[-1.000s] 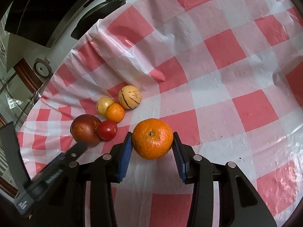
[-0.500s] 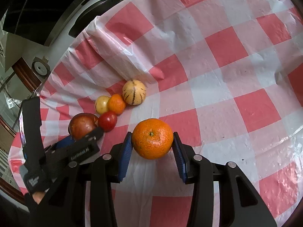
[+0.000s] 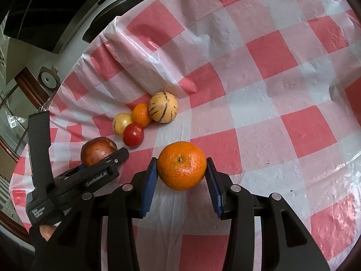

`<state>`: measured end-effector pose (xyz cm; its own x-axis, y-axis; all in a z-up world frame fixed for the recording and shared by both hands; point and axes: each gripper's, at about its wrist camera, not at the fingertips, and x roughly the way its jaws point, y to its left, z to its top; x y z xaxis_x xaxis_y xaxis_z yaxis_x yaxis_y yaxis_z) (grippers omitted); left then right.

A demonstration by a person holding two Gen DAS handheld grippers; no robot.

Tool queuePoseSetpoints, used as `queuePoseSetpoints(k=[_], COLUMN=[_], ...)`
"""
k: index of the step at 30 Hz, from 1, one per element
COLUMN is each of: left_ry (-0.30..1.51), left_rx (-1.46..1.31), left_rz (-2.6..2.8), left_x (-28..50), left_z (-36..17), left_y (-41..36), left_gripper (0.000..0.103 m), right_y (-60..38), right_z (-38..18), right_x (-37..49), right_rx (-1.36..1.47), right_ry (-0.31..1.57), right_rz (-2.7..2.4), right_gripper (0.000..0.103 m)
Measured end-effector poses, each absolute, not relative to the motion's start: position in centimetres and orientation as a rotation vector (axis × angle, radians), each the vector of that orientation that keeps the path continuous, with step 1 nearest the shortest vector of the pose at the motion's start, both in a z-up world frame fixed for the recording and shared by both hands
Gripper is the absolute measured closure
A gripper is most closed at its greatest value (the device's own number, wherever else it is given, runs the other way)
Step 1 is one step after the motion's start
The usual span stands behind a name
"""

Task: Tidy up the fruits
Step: 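Grasp the large red apple with the left tool, then carry the apple and orange in both tools over the white box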

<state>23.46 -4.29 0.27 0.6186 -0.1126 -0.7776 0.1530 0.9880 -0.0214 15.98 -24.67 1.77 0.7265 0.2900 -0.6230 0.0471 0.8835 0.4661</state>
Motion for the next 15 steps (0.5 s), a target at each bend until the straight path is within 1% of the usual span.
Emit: queuePoseSetpoints(k=[5, 7, 15], left_ry=[0.887, 0.878, 0.837], left_rx=[-0.018, -0.072, -0.194], left_rz=[-0.159, -0.171, -0.131], left_x=[20.7, 18.1, 10.1], left_z=[0.1, -0.1, 0.4], left_y=[-2.7, -3.4, 0.1], left_gripper=[0.034, 0.034, 0.034], right_y=[-25.0, -25.1, -25.2], right_z=[1.8, 1.7, 1.8], right_x=[15.8, 15.8, 15.5], right_rx=[0.497, 0.500, 0.508], right_ry=[0.735, 0.735, 0.717], right_rz=[0.153, 0.153, 0.160], right_gripper=[0.061, 0.061, 0.061])
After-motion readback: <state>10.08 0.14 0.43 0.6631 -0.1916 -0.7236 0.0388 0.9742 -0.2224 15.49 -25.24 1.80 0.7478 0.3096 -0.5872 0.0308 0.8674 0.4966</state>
